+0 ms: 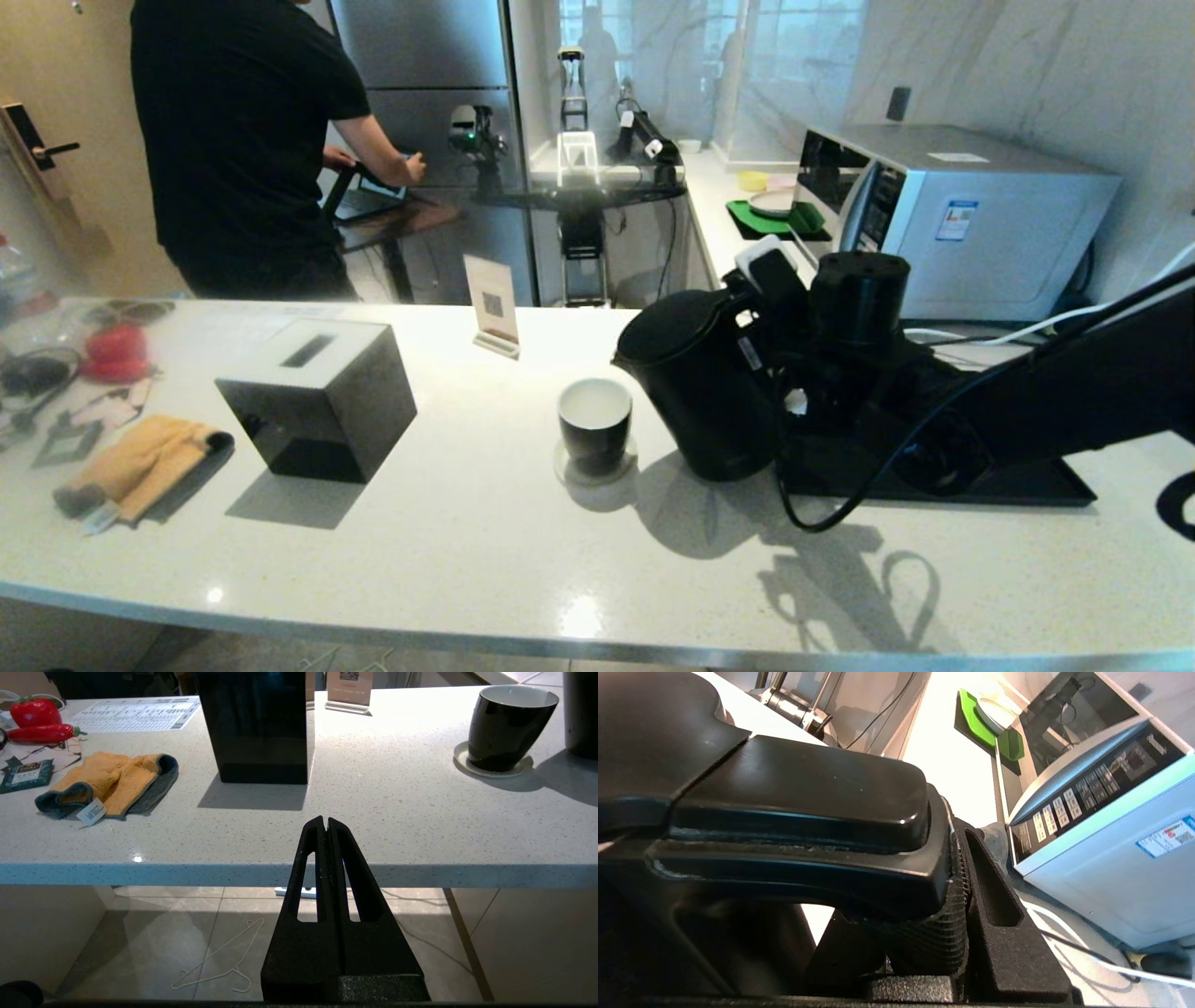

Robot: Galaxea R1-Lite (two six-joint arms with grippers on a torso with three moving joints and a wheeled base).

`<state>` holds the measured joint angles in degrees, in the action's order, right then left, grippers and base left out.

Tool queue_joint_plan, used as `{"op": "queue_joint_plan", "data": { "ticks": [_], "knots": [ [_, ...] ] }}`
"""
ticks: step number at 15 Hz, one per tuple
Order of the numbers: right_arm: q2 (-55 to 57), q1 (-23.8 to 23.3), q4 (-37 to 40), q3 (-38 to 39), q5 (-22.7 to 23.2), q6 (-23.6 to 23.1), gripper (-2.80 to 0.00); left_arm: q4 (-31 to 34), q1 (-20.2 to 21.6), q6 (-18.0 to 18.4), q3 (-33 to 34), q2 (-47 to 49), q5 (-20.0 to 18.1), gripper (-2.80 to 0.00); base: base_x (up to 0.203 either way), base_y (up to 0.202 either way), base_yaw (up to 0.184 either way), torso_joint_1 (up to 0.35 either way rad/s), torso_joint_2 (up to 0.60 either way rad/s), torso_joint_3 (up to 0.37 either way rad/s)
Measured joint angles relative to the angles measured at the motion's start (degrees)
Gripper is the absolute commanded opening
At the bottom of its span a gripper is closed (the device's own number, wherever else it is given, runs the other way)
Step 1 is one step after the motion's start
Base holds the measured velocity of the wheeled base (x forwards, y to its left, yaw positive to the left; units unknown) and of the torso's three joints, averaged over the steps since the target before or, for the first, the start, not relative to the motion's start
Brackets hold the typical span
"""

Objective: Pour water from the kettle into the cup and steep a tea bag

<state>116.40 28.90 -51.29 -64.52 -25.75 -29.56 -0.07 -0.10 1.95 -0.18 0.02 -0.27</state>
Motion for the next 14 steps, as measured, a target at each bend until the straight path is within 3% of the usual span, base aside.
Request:
{"op": "queue_joint_plan", "data": {
  "ticks": [14],
  "knots": [
    [1.2, 0.2, -0.9, -0.4, 0.2, -4.9, -2.80, 0.0, 0.0, 0.0, 0.0, 0.0, 0.0, -2.80, 0.000, 0.000, 0.000, 0.000, 0.00, 0.000]
  ]
}}
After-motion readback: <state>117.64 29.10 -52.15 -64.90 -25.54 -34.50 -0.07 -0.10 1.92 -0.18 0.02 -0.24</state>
